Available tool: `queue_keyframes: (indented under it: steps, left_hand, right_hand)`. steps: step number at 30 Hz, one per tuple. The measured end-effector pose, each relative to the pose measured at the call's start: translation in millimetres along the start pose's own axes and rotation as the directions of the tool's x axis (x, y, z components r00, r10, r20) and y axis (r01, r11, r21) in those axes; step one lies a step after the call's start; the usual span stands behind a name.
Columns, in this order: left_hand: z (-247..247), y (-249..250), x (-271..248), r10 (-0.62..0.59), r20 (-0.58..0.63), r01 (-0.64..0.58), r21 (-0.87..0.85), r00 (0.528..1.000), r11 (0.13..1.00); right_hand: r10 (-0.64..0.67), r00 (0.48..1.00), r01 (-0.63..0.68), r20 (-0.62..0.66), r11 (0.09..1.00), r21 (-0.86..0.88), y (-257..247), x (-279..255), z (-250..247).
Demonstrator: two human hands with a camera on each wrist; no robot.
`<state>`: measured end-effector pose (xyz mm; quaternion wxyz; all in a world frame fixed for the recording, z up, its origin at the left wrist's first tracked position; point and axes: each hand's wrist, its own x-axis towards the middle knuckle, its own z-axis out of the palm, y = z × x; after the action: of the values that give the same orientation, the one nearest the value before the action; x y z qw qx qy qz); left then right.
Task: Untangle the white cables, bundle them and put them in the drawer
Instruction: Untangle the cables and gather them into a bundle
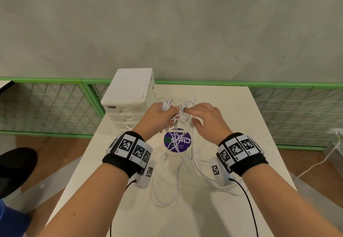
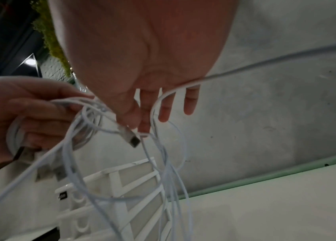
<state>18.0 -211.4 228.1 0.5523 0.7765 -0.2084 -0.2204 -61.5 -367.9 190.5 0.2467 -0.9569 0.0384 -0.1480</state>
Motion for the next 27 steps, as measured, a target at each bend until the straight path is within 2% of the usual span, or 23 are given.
queue_keyframes:
  steps: [3,5,9,13,17,20,24,27]
  left_hand:
    - [-3.4,1.2,-0.1,-0.006,-0.002,0.006,0.002,1.000,1.000]
    - [-6.6,1.9,2.0,-0.025,-0.025,0.027,0.074,0.999,0.997]
    - [-15.6,1.6,8.4,0.004,-0.057,0.011,0.275,0.998,0.961]
    - [-20.0,-3.3,8.4,-0.008,-0.060,0.026,0.298,0.998,0.954]
    - [-23.5,-5.3,4.2,-0.065,0.042,0.047,0.331,0.997,0.942]
    - [-23.5,-5.3,3.1,-0.063,0.095,0.027,0.339,0.994,0.941]
    - [-23.3,-3.6,3.3,-0.035,0.117,-0.013,0.387,0.992,0.922]
    - [-25.2,-4.0,1.9,-0.042,0.119,-0.006,0.378,0.992,0.926]
  right_hand:
    - [0.029,0.979,0.006,0.200,0.985,-0.173,-3.0,-2.7,2.4]
    - [0.062,0.971,0.001,0.232,0.965,-0.262,-1.5,-4.3,0.3]
    - [0.106,0.963,-0.031,0.248,0.956,-0.292,8.1,-3.2,-8.4]
    - [0.188,0.957,-0.143,0.221,0.968,-0.205,24.7,-6.6,-13.0]
    - [0.206,0.967,-0.194,0.149,0.977,-0.094,36.3,-16.6,-16.0]
    - [0.243,0.968,-0.241,0.063,0.969,-0.045,38.6,-18.3,-15.8]
    - [0.304,0.948,-0.294,0.100,0.951,-0.098,40.3,-12.8,-12.5]
    - [0.403,0.905,-0.368,0.139,0.903,-0.220,49.2,-8.5,-12.6]
